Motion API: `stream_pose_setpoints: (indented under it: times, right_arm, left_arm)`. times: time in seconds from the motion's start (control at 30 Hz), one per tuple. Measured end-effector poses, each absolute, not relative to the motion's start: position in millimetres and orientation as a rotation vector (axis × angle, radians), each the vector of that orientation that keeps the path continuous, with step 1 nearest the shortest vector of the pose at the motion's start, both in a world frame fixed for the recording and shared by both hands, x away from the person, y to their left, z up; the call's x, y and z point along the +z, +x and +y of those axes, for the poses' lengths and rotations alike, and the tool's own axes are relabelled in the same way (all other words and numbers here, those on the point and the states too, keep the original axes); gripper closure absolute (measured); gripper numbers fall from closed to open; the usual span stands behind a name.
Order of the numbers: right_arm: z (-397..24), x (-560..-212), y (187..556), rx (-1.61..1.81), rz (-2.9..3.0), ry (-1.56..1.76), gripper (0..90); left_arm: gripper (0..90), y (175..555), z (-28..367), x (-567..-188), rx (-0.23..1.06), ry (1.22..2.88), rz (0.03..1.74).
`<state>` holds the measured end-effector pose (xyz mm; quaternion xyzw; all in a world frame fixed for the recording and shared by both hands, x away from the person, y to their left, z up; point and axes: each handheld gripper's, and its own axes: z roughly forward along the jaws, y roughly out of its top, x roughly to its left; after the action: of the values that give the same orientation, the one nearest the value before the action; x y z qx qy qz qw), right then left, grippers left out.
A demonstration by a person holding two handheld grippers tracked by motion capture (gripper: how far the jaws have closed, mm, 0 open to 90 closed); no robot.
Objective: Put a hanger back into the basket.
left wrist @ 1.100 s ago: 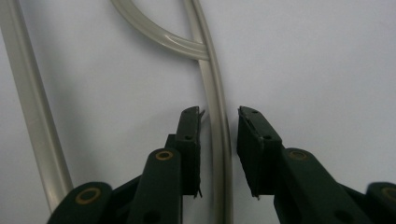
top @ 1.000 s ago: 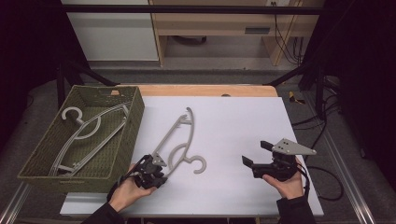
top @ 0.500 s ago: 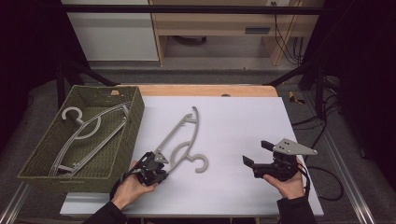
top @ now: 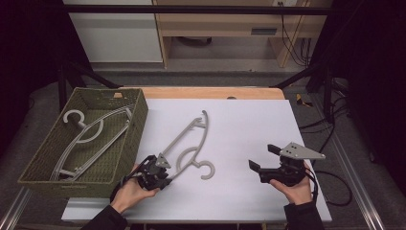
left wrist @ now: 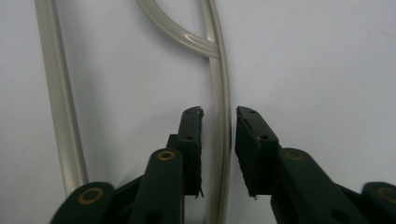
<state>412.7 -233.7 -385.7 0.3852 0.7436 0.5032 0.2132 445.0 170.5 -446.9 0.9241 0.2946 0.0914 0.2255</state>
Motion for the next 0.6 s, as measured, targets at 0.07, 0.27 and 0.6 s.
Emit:
stream_pose_setpoints:
  times: [0.07, 0.27, 0.6]
  right_arm:
    - [-234.2, -385.7, 412.5, 1.394, 2.068, 1.065, 10.8]
    - [-234.2, -385.6, 412.4, 1.396, 2.067, 1.060, 10.8]
    - [-232.5, -385.2, 412.0, 1.396, 2.072, 1.067, 10.7]
  left_arm:
    - [68.3, 443.1, 172.6, -447.1, 0.259, 2.574, 0.805]
    - [67.7, 439.7, 174.3, -449.9, 0.256, 2.652, 0.777]
    - [70.5, 442.5, 171.2, -450.0, 0.187, 2.632, 0.908]
